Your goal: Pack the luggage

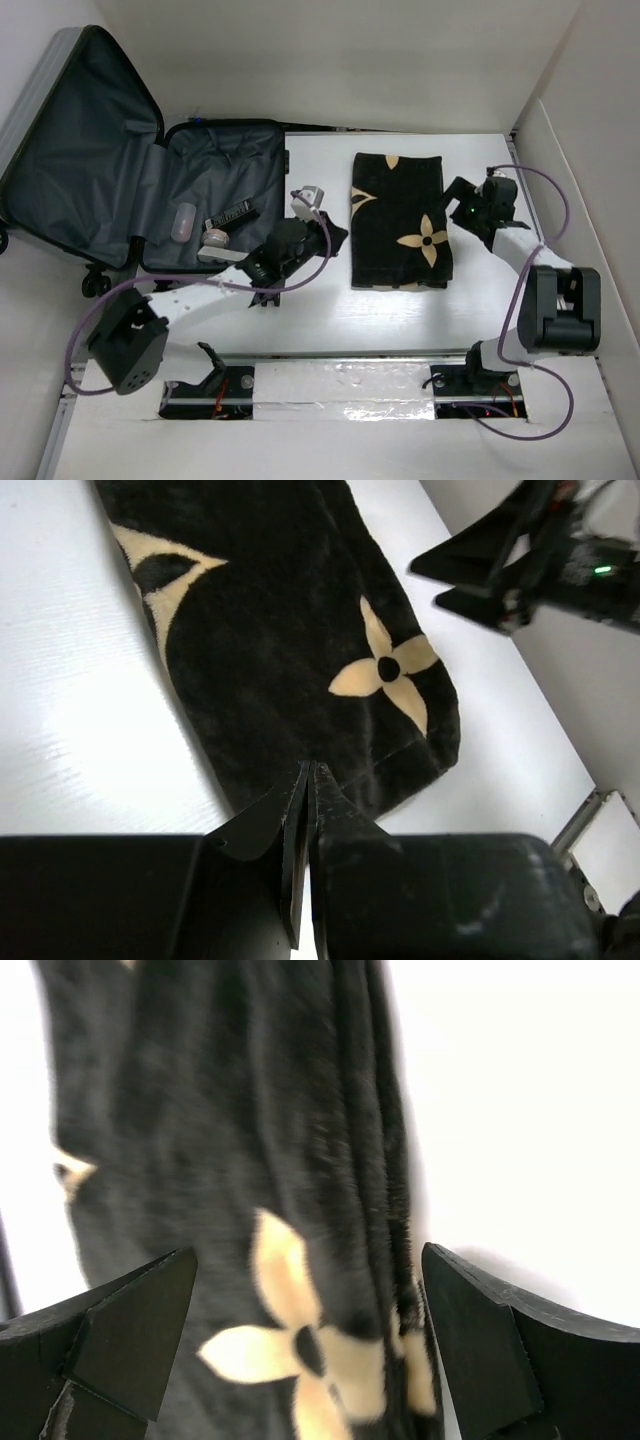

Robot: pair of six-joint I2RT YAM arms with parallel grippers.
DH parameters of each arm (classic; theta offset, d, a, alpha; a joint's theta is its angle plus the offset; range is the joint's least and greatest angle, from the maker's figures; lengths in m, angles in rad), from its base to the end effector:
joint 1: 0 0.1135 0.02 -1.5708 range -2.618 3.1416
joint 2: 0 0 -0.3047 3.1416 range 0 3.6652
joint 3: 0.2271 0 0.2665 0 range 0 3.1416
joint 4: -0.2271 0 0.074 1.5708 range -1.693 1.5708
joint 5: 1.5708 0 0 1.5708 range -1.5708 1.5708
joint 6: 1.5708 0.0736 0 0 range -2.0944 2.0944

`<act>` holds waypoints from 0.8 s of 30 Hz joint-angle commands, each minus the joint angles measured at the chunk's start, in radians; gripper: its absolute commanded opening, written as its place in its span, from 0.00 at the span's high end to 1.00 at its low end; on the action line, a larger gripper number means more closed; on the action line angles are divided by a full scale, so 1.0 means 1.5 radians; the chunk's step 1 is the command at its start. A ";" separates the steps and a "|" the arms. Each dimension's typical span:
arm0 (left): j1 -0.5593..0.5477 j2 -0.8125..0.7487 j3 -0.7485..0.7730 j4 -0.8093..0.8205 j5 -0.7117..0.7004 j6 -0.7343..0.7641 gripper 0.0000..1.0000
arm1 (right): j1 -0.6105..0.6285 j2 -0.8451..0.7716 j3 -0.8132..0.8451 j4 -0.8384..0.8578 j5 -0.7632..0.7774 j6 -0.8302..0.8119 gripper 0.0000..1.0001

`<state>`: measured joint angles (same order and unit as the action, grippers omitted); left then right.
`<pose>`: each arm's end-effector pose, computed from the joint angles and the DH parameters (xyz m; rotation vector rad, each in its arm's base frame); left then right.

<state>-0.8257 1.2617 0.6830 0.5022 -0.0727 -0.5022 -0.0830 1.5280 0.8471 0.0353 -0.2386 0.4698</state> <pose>0.2239 -0.2349 0.3007 0.2217 1.7212 -0.9404 0.3629 -0.0127 0.2135 0.4809 2.1845 0.4767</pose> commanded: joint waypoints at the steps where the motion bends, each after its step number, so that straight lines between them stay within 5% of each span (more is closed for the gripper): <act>1: -0.009 0.050 0.080 -0.005 -0.009 -0.003 1.00 | 0.008 -0.096 0.017 -0.015 0.063 -0.020 0.00; 2: -0.009 0.092 0.120 -0.030 -0.021 -0.003 0.98 | 0.008 -0.117 0.005 -0.015 0.079 -0.019 0.00; 3: -0.009 0.115 0.142 -0.041 -0.030 -0.003 0.86 | 0.008 -0.140 -0.003 -0.015 0.085 -0.018 0.00; 4: -0.009 0.136 0.161 -0.054 -0.033 -0.002 0.61 | 0.008 -0.186 -0.011 -0.015 0.092 -0.015 0.00; 6: 0.006 0.204 0.221 -0.091 -0.042 -0.002 0.45 | 0.014 -0.234 -0.038 -0.010 0.096 -0.008 0.04; 7: 0.006 0.223 0.237 -0.097 -0.043 -0.004 0.25 | 0.014 -0.259 -0.048 0.000 0.092 -0.005 0.28; 9: 0.015 0.282 0.286 -0.119 -0.035 -0.010 0.14 | 0.023 -0.330 -0.075 0.007 0.069 0.001 0.77; 11: 0.024 0.342 0.340 -0.153 -0.046 -0.010 0.09 | 0.036 -0.391 -0.087 0.011 0.051 0.004 1.00; 14: 0.030 0.417 0.411 -0.208 -0.064 -0.002 0.09 | 0.061 -0.428 -0.091 -0.010 0.037 -0.005 0.98; 19: 0.036 0.494 0.463 -0.238 -0.085 -0.006 0.11 | 0.110 -0.467 -0.092 -0.019 0.010 -0.014 0.58; 24: 0.057 0.557 0.504 -0.220 -0.059 -0.008 0.13 | 0.151 -0.462 -0.096 -0.006 -0.006 -0.022 0.57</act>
<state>-0.7643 2.0876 1.3708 0.1577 -0.1722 -0.5133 0.1135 0.8375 0.7147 0.0067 -0.2119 0.4595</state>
